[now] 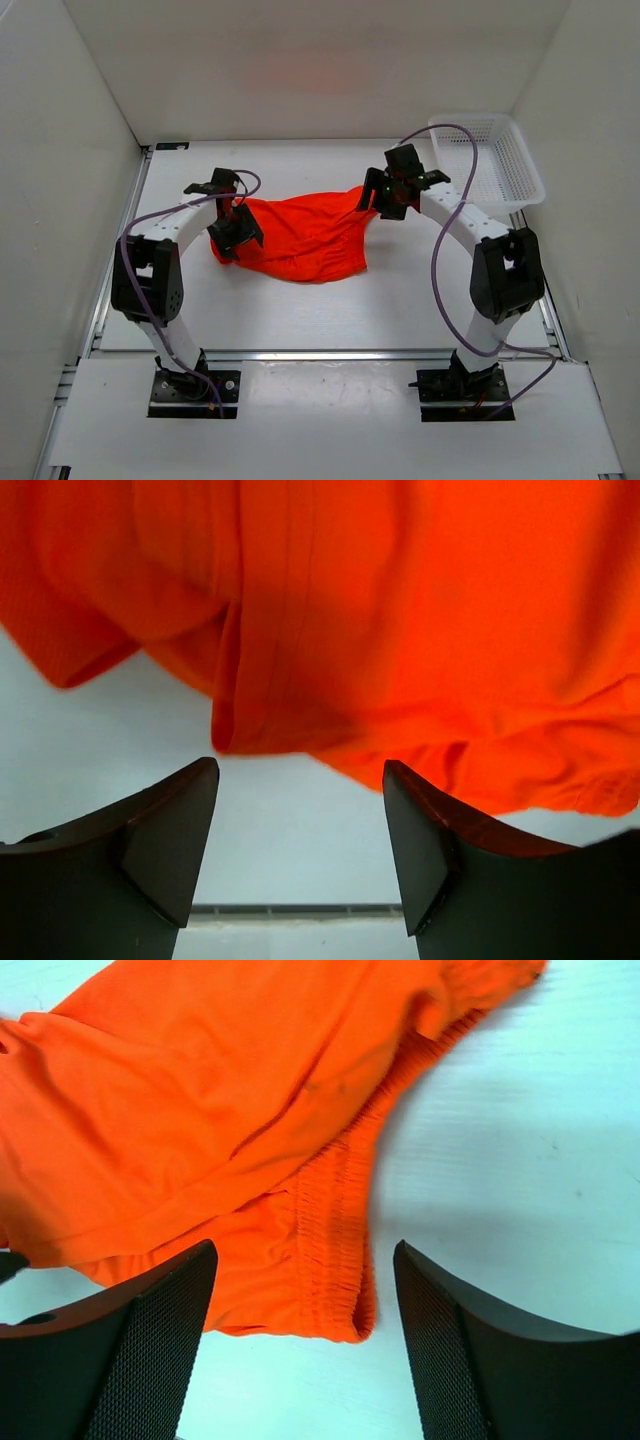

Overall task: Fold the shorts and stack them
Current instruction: Flatten the shorts out

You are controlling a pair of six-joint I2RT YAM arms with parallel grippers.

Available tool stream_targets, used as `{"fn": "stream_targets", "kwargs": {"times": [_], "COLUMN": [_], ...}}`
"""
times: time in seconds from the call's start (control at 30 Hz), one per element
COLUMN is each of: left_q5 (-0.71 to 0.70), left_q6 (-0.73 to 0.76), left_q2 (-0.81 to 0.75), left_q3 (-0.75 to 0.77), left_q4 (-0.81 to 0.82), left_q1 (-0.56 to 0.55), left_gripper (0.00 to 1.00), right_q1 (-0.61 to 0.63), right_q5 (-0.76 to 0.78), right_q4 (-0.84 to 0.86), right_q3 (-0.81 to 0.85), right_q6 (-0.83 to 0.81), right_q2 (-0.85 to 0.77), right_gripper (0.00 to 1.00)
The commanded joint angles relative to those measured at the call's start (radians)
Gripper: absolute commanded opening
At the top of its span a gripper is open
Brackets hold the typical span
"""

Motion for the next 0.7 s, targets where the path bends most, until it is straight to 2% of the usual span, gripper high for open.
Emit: {"fn": "stream_targets", "kwargs": {"times": [0.0, 0.13, 0.33, 0.37, 0.5, 0.67], "left_q5": [-0.031, -0.067, -0.067, -0.076, -0.085, -0.067], "left_q6": [0.002, 0.002, 0.012, 0.012, 0.012, 0.030], "left_q2": [0.046, 0.067, 0.089, 0.089, 0.078, 0.023], "left_q3": [0.061, 0.071, 0.071, 0.071, 0.071, 0.081], "left_q4": [0.042, 0.053, 0.062, 0.062, 0.062, 0.042], "left_q1": [0.002, 0.002, 0.002, 0.002, 0.002, 0.044], "left_gripper": [0.77, 0.68, 0.70, 0.52, 0.13, 0.10], "right_q1": [-0.031, -0.059, -0.110, -0.120, -0.130, -0.130], "right_q5": [0.026, 0.026, 0.015, 0.015, 0.006, -0.024], "right_q4": [0.007, -0.012, -0.012, -0.012, -0.012, -0.021], "right_q3": [-0.046, -0.085, -0.138, -0.149, -0.158, -0.114], "right_q6": [-0.007, -0.025, -0.034, -0.044, -0.044, -0.044], "right_q2": [-0.079, -0.122, -0.145, -0.154, -0.154, -0.116], "right_gripper": [0.75, 0.75, 0.75, 0.75, 0.75, 0.77]}}
